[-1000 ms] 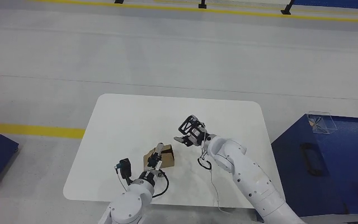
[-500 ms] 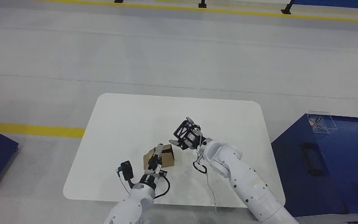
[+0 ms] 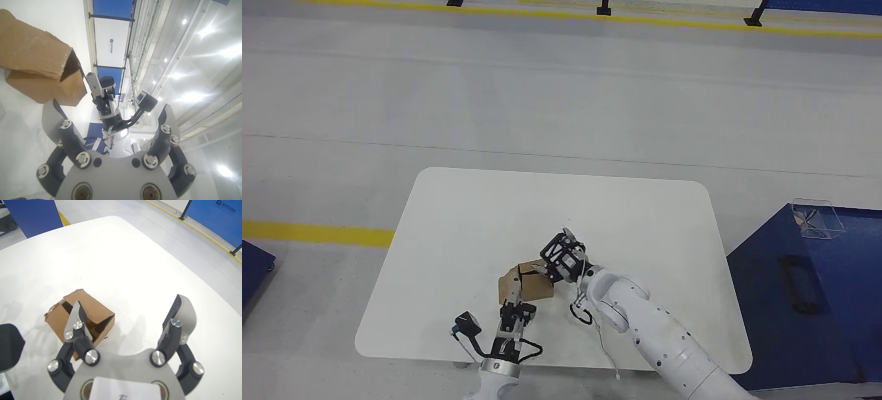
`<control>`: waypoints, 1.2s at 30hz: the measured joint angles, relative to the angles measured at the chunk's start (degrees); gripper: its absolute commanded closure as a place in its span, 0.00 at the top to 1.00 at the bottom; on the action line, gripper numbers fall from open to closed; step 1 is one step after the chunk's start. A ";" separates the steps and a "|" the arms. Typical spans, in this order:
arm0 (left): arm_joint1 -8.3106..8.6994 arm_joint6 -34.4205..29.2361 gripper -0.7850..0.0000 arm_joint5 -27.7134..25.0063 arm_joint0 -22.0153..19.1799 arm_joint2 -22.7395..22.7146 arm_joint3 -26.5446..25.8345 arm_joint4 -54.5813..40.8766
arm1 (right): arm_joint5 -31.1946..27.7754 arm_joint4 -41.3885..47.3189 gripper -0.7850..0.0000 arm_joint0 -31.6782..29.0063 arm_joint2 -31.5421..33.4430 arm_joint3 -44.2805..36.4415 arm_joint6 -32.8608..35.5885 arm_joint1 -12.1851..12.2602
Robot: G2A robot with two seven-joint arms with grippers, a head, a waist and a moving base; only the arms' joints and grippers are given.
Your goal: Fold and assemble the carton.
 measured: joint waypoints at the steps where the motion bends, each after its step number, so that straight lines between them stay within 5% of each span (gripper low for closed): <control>1: -0.15 0.25 1.00 0.24 -0.58 0.16 0.75 -0.71 | 0.32 -0.31 1.00 0.17 -0.32 0.50 -0.50 -0.21; 36: -2.77 1.93 1.00 6.13 -7.83 -3.03 9.93 -17.67 | 0.89 -4.80 1.00 1.89 -0.74 6.00 -1.41 -3.71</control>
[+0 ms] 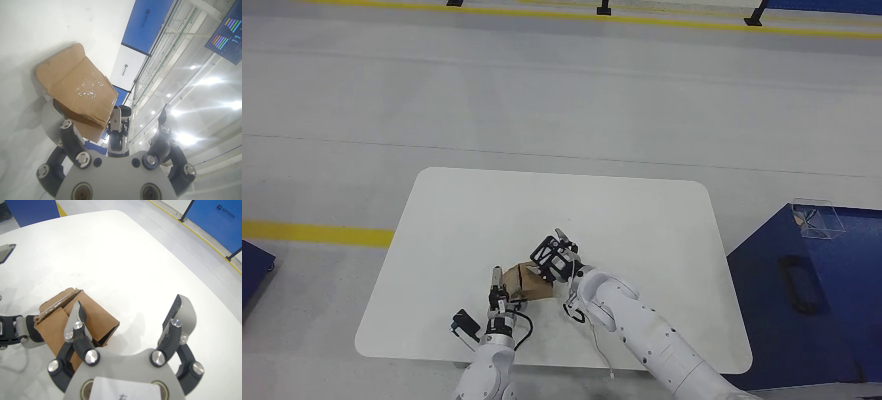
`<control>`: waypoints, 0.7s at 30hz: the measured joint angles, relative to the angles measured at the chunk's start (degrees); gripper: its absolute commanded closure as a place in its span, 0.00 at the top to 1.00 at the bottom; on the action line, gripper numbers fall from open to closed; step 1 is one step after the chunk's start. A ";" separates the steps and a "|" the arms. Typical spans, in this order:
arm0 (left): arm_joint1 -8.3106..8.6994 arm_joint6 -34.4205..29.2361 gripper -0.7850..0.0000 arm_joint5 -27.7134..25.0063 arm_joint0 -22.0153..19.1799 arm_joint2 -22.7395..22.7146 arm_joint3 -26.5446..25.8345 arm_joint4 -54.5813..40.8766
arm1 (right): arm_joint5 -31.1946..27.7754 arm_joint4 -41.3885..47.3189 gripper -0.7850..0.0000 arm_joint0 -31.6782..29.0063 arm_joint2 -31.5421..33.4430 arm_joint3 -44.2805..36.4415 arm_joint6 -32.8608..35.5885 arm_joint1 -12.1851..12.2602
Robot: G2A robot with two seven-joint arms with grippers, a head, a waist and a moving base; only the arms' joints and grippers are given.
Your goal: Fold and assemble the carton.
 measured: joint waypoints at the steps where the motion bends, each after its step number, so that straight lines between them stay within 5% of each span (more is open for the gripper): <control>1: -0.05 0.26 1.00 -0.02 -0.15 -0.08 0.19 0.04 | -0.07 -0.10 1.00 0.01 0.04 0.05 0.02 -0.05; 21: -0.74 8.16 1.00 -9.12 -0.02 -3.36 0.35 8.61 | -0.98 -2.33 1.00 -0.39 0.99 0.61 0.26 -0.96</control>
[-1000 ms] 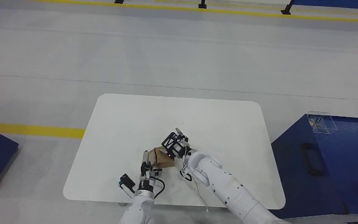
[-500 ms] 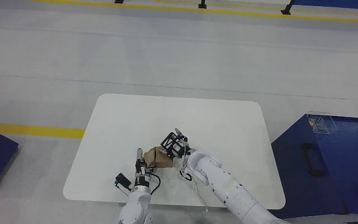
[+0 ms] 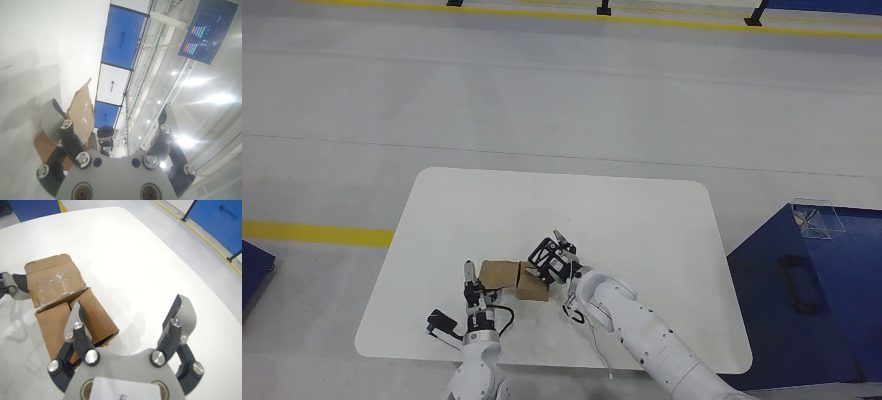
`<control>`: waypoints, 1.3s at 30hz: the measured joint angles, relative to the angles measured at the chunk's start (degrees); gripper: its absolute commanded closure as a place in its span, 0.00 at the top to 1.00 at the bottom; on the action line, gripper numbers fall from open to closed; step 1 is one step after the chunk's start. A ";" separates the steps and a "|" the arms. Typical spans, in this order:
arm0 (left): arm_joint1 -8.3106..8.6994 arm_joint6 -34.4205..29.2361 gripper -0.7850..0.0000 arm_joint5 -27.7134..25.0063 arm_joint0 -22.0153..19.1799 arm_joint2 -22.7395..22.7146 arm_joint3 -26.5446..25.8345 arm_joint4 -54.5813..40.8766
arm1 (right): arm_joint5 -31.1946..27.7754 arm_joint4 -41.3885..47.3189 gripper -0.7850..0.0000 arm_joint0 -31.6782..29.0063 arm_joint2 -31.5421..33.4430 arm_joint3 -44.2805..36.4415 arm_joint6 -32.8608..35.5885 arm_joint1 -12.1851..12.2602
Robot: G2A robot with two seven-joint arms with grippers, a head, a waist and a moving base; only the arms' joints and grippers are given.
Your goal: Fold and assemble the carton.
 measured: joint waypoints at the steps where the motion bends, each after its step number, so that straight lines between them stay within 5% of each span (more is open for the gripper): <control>1: -0.08 -0.03 1.00 -0.89 -0.17 0.03 0.23 0.13 | -0.01 -0.07 1.00 -0.07 0.06 -0.07 0.03 -0.03; 12: -0.55 -4.78 1.00 -12.76 1.29 1.64 0.71 5.50 | 1.19 -0.75 1.00 -1.73 1.43 -2.21 0.13 -0.14; 24: -1.66 -6.73 1.00 -6.17 -1.05 4.40 2.24 5.20 | 5.40 3.42 1.00 -1.46 9.95 -2.01 2.07 0.92; 39: -1.22 -12.09 1.00 -3.29 3.19 2.72 -4.98 6.01 | 2.28 4.70 1.00 -2.63 15.93 -4.32 1.83 2.45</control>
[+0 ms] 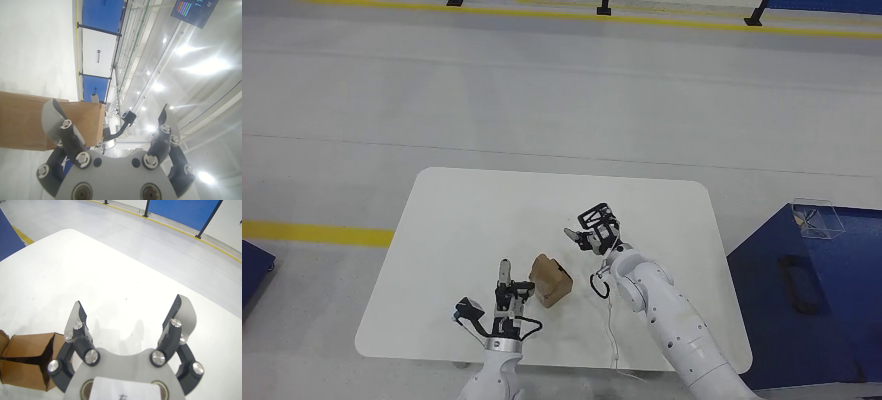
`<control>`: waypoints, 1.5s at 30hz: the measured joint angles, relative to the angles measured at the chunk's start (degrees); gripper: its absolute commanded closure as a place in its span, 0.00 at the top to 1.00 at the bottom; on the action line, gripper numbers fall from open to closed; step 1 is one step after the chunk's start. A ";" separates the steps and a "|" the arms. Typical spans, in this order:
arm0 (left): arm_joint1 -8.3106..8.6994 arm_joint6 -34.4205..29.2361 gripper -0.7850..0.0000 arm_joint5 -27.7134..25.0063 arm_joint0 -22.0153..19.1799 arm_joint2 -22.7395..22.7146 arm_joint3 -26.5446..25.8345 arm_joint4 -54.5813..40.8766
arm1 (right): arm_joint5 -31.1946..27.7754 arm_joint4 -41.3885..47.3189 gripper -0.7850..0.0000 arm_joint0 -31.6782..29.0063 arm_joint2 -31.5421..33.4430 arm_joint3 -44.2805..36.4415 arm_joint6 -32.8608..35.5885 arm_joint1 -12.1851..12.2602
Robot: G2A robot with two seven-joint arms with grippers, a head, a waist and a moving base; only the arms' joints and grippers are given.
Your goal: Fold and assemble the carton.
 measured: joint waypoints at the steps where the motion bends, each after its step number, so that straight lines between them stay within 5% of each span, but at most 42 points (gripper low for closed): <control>1: 0.15 -0.37 1.00 0.78 0.48 -0.37 -0.69 1.01 | -0.06 -0.09 1.00 -0.15 -0.05 -0.22 0.09 0.01; 8: 1.63 -6.35 1.00 8.94 4.12 -2.18 -5.64 12.97 | -0.05 0.21 1.00 -1.49 0.58 -3.53 2.60 0.08; 21: 2.13 -8.10 0.96 11.60 4.09 -3.61 -6.72 17.45 | 0.14 -0.54 1.00 -2.36 0.96 -5.15 4.00 0.22; 30: 3.09 -16.85 0.96 35.95 1.21 -5.27 -11.37 27.74 | 1.85 -1.77 1.00 -3.87 1.07 -6.28 4.34 0.15; 45: 2.02 -17.66 0.87 43.42 -6.03 0.57 -2.79 29.32 | -0.09 0.68 1.00 -3.19 1.83 -4.62 5.67 -0.15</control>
